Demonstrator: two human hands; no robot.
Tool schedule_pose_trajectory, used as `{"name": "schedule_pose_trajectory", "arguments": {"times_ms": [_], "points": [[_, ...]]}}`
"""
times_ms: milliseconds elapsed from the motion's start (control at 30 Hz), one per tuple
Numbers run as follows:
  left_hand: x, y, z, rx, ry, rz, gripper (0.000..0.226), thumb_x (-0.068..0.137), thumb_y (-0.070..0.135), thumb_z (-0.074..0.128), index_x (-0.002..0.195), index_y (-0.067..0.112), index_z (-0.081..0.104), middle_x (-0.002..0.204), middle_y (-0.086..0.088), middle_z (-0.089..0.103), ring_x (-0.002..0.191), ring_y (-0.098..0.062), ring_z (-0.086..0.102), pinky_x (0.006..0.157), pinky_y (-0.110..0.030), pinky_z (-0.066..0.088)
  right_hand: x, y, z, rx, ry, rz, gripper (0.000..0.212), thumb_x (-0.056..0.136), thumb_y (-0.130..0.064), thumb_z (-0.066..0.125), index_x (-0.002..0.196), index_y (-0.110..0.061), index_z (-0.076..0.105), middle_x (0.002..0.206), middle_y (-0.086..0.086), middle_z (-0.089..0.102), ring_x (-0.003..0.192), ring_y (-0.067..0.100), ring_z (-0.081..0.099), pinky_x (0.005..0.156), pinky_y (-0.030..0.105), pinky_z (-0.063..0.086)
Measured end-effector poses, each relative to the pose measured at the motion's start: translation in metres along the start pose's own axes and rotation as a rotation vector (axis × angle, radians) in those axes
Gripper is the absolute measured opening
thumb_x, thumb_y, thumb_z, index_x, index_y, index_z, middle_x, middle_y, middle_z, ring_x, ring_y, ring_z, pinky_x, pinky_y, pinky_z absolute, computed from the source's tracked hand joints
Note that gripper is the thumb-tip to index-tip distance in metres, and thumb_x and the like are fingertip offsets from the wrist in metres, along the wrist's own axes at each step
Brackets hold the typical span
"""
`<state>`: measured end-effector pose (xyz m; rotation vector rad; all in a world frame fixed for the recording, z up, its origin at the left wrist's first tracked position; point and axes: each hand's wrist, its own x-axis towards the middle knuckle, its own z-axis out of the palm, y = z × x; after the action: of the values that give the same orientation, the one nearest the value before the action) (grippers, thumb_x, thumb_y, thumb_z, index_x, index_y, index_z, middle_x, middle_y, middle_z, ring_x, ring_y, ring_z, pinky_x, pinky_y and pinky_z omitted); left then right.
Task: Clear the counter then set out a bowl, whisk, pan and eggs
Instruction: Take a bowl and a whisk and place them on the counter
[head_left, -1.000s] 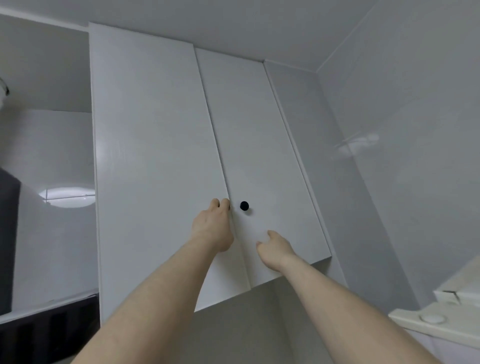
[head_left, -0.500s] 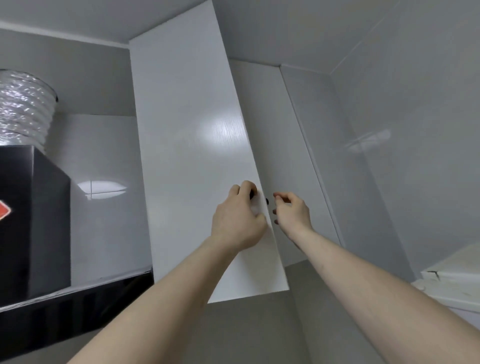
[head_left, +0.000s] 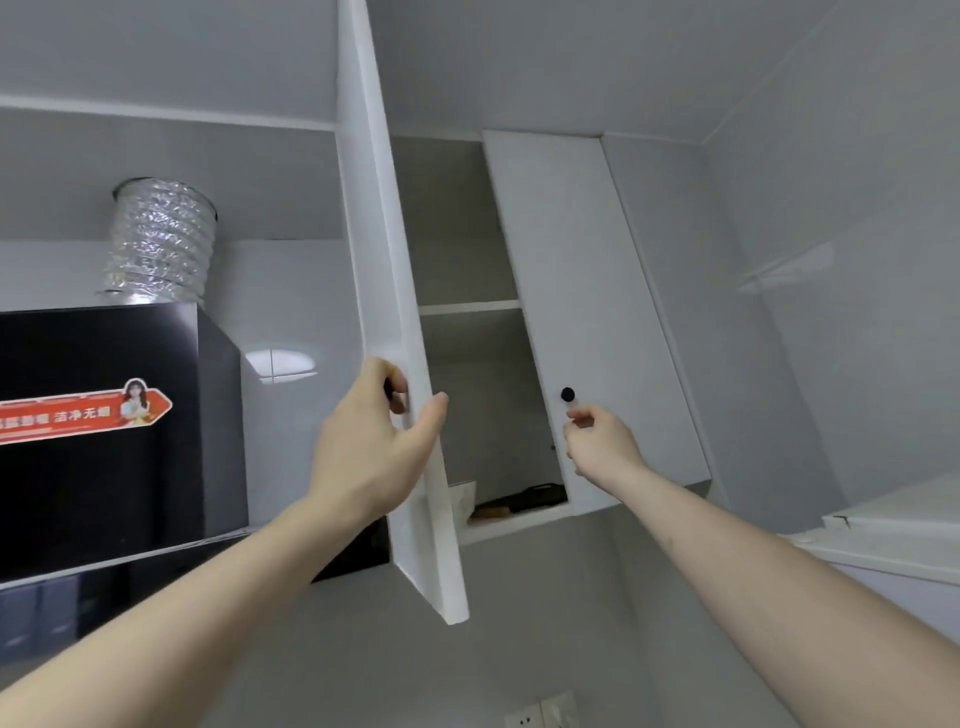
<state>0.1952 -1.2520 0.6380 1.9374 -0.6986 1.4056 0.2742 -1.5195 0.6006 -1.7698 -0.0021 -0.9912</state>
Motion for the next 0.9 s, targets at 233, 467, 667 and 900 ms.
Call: {"name": "schedule_pose_trajectory", "arguments": {"times_ms": [233, 467, 667, 900], "points": [[-0.001, 0.007, -0.054, 0.242, -0.181, -0.159, 0.033, 0.090, 0.052, 0.057, 0.100, 0.025, 0.041, 0.092, 0.008, 0.058, 0.080, -0.015, 0.058, 0.068, -0.037, 0.043, -0.019, -0.008, 0.018, -0.008, -0.101, 0.007, 0.054, 0.078, -0.023, 0.053, 0.133, -0.024, 0.057, 0.127, -0.004, 0.062, 0.110, 0.026, 0.067, 0.097, 0.049, 0.057], [-0.007, 0.041, -0.049, 0.463, 0.011, 0.286, 0.054, 0.081, 0.037, 0.065, 0.126, 0.018, 0.041, 0.127, 0.001, 0.042, 0.115, -0.023, 0.039, 0.089, -0.030, 0.029, -0.015, -0.007, 0.025, -0.157, -0.122, -0.058, 0.047, 0.089, -0.017, 0.058, 0.135, -0.023, 0.056, 0.133, -0.002, 0.060, 0.119, 0.020, 0.058, 0.098, 0.034, 0.048], [0.004, 0.066, 0.010, 0.649, -0.225, 0.401, 0.042, 0.080, 0.031, 0.062, 0.117, 0.018, 0.045, 0.126, -0.002, 0.042, 0.111, -0.027, 0.041, 0.084, -0.033, 0.034, 0.002, 0.005, 0.021, -0.292, -0.163, -0.104, 0.052, 0.088, -0.017, 0.055, 0.140, -0.024, 0.052, 0.138, -0.001, 0.057, 0.124, 0.022, 0.056, 0.100, 0.036, 0.047], [0.029, 0.047, 0.109, 0.744, -0.499, 0.022, 0.048, 0.085, 0.026, 0.060, 0.129, 0.012, 0.045, 0.135, -0.012, 0.037, 0.120, -0.034, 0.039, 0.093, -0.042, 0.041, 0.030, 0.031, 0.023, -0.361, -0.173, -0.127, 0.051, 0.090, -0.015, 0.057, 0.141, -0.023, 0.051, 0.142, -0.002, 0.055, 0.126, 0.022, 0.056, 0.098, 0.035, 0.048]]}}
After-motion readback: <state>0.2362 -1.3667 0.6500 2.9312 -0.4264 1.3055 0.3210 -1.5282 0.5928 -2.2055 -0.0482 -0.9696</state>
